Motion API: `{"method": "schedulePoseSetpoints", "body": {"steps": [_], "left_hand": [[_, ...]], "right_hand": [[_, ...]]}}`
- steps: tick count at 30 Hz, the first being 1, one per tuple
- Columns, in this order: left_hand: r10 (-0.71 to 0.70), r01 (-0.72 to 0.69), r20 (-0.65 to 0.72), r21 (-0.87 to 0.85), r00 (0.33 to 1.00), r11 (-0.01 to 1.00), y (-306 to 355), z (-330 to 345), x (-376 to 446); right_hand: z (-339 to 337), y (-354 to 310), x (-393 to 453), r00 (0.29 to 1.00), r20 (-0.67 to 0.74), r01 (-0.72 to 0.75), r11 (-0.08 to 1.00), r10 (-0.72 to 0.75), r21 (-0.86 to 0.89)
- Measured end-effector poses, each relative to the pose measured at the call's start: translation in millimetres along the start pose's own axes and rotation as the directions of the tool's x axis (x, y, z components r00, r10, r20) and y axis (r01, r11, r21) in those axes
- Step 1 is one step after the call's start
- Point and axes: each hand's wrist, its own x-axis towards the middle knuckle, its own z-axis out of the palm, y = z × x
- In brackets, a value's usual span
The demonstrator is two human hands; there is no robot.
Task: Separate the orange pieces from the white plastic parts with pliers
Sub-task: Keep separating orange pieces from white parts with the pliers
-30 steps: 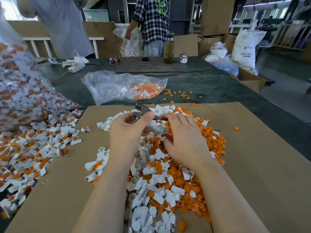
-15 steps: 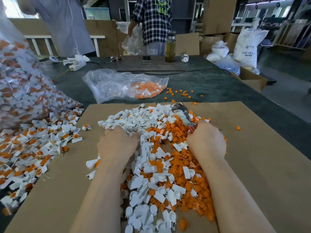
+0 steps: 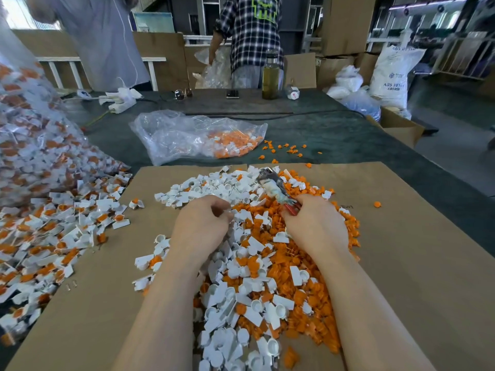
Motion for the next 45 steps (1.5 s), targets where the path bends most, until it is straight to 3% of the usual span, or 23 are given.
{"method": "schedulePoseSetpoints", "body": {"steps": [6,17,24,35,40,45], "left_hand": [[0.027,-0.027,0.008,-0.011,1.000,1.000,-2.6,0.4,1.5],[0.008,-0.003,0.157,-0.035,0.988,0.999,-7.0,-2.1,3.3],[0.121,-0.123,0.042,0.040,0.992,0.992,-2.1,2.5,-0.2],[0.247,-0.242,0.000,0.207,0.969,0.948,2.7,17.2,0.5],[0.164,-0.165,-0.081,-0.007,0.983,0.986,6.5,17.0,0.6],[0.156,-0.182,-0.179,-0.144,0.972,0.973,12.0,14.7,-3.2]], "right_hand": [[-1.7,-0.7,0.3,0.999,0.051,0.012,0.995,-0.017,0.101],[4.3,-5.4,-4.0,0.987,0.060,0.152,0.987,-0.149,-0.052],[5.1,-5.0,-5.1,0.985,0.029,0.168,0.985,-0.168,-0.029],[-0.7,-8.9,-5.8,0.996,-0.048,0.087,0.943,-0.076,0.321],[-3.7,-10.7,-6.4,0.994,-0.094,0.098,0.881,-0.061,0.462],[-5.5,-15.0,-9.2,0.992,-0.113,0.110,0.816,-0.055,0.567]]}}
